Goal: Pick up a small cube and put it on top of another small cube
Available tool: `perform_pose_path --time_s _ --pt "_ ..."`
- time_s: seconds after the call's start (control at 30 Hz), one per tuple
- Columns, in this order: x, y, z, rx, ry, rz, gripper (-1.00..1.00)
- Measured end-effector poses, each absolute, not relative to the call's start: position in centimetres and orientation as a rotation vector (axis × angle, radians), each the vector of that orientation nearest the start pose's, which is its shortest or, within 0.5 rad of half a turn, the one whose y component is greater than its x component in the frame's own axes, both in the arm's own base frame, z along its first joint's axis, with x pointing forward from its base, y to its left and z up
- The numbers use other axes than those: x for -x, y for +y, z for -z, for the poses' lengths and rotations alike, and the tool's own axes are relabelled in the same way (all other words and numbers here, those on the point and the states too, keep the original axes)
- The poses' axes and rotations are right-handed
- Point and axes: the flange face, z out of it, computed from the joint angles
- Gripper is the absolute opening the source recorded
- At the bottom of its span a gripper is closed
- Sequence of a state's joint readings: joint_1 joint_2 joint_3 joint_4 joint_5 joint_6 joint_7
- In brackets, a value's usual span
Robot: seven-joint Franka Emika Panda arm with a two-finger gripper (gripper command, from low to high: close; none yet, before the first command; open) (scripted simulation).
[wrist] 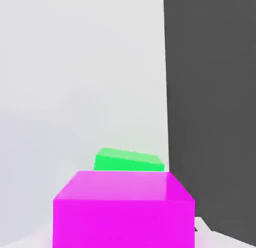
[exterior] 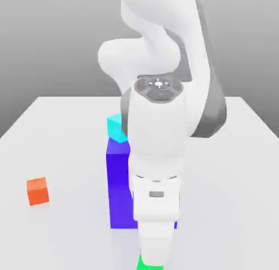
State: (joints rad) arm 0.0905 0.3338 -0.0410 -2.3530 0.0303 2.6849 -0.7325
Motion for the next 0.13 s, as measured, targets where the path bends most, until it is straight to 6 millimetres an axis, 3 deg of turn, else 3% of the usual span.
perform_pose_path --time_s 0.03,0.13 --pt "-51.1 2.32 -18.15 2.919 -1.161 -0.003 1.0" --pt "-51.1 2.32 -18.15 2.919 -1.161 -0.003 1.0"
